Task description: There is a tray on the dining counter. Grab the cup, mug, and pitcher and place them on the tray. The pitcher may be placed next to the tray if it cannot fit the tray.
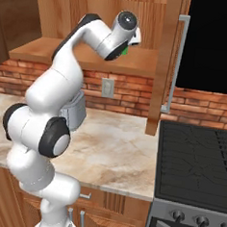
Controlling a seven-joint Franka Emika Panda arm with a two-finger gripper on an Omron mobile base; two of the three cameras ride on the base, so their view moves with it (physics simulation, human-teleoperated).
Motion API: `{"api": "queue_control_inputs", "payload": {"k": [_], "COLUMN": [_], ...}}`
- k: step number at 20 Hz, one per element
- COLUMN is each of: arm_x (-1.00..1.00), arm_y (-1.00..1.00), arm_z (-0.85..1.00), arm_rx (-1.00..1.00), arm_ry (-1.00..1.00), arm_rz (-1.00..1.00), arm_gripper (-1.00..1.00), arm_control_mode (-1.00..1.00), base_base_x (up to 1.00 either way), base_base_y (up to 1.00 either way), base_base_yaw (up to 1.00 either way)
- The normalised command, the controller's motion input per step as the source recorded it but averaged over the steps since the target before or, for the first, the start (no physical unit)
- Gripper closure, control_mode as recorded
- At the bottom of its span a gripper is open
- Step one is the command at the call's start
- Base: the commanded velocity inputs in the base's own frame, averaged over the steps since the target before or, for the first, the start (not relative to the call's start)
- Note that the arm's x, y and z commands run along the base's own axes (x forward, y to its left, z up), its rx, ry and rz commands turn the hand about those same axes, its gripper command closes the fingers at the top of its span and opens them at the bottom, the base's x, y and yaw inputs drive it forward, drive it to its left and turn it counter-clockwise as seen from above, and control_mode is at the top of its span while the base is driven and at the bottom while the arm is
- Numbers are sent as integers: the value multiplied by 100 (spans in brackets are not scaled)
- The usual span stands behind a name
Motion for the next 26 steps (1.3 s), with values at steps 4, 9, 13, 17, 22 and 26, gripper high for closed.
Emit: {"api": "queue_control_inputs", "payload": {"k": [4, 9, 13, 17, 22, 26], "arm_x": [-76, -87, -85, -68, -55, -48], "arm_y": [0, 2, 5, 0, 13, 23], "arm_z": [0, 4, 11, 11, 0, 0], "arm_rx": [-4, -5, -5, 0, 0, 0], "arm_ry": [-8, -1, 0, 2, 18, 24], "arm_rz": [0, -1, -4, -1, 0, 0], "arm_gripper": [100, 100, 100, 100, 100, 100], "arm_control_mode": [-100, -100, -100, -100, -100, -100], "base_base_x": [0, 0, 0, 0, 0, 0], "base_base_y": [0, 0, 0, 0, 0, 0], "base_base_yaw": [0, 0, 0, 0, 0, 0]}}
